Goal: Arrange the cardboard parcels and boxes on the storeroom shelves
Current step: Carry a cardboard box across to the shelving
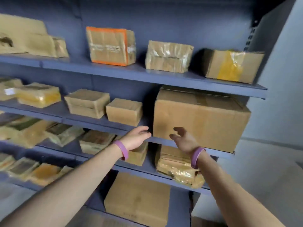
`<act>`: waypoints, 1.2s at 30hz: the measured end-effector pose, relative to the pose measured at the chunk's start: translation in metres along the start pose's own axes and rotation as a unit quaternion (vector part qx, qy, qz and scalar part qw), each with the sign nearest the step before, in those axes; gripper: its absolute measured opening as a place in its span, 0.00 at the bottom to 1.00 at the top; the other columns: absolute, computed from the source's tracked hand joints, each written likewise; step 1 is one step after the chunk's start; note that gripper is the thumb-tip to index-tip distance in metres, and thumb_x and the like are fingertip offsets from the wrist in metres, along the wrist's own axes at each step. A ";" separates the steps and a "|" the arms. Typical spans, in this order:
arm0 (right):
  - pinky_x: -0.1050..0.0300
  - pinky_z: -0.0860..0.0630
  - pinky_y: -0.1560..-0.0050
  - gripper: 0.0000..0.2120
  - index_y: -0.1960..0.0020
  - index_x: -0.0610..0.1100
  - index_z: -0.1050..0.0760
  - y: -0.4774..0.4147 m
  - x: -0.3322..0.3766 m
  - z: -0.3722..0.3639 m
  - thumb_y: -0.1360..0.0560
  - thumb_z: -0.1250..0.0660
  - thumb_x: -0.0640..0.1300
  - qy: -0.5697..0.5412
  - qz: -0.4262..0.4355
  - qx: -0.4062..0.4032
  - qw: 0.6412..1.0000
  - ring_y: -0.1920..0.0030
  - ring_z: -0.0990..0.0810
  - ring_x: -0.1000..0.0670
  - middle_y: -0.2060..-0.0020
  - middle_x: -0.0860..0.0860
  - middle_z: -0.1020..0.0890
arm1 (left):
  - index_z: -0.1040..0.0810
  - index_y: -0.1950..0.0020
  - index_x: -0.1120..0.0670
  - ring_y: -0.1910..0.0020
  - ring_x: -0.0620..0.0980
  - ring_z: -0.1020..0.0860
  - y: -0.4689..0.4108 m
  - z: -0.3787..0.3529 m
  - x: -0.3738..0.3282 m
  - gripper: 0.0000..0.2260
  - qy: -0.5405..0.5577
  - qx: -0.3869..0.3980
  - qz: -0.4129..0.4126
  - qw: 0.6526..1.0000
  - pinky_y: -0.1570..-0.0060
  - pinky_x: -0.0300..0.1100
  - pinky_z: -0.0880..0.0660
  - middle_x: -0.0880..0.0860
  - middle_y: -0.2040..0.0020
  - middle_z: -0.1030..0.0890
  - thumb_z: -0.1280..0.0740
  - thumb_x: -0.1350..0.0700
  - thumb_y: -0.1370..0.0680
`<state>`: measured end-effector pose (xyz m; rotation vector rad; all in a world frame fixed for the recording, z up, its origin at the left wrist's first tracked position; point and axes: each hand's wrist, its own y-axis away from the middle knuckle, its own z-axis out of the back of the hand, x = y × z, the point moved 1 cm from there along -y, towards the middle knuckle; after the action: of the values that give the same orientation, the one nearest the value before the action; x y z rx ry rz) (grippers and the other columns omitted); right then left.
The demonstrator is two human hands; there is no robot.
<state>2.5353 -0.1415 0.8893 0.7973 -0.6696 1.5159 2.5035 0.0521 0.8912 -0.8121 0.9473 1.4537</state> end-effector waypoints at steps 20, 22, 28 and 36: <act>0.60 0.34 0.34 0.30 0.22 0.42 0.42 0.138 0.465 -0.514 0.20 0.35 0.47 0.000 0.341 0.354 0.871 0.31 0.29 0.45 0.31 0.46 0.28 | 0.37 0.22 0.54 0.45 0.50 0.27 0.337 0.554 0.223 0.24 0.011 -0.489 0.146 0.860 0.58 0.37 0.30 0.52 0.37 0.26 0.35 0.54 0.17; 0.55 0.33 0.31 0.30 0.22 0.42 0.42 0.147 0.495 -0.551 0.20 0.34 0.46 -0.002 0.349 0.371 0.860 0.31 0.29 0.44 0.30 0.46 0.29 | 0.37 0.21 0.53 0.41 0.50 0.26 0.358 0.584 0.243 0.26 0.007 -0.508 0.156 0.847 0.55 0.38 0.29 0.54 0.31 0.26 0.35 0.52 0.18; 0.59 0.37 0.33 0.31 0.21 0.42 0.44 0.162 0.572 -0.672 0.20 0.35 0.46 0.016 0.403 0.414 0.816 0.26 0.34 0.45 0.24 0.45 0.36 | 0.35 0.23 0.55 0.33 0.54 0.26 0.396 0.662 0.310 0.25 0.030 -0.559 0.193 0.806 0.39 0.44 0.28 0.55 0.30 0.25 0.34 0.54 0.18; 0.55 0.35 0.30 0.31 0.21 0.41 0.43 0.131 0.671 -0.839 0.20 0.35 0.46 0.019 0.439 0.462 0.770 0.27 0.33 0.43 0.24 0.44 0.36 | 0.38 0.22 0.55 0.45 0.51 0.26 0.386 0.800 0.392 0.26 0.051 -0.599 0.230 0.765 0.56 0.40 0.29 0.52 0.39 0.24 0.34 0.55 0.18</act>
<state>2.3024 0.9150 0.9345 1.2566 -0.1852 2.8179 2.1088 0.9387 0.9258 -1.6518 0.1413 2.5051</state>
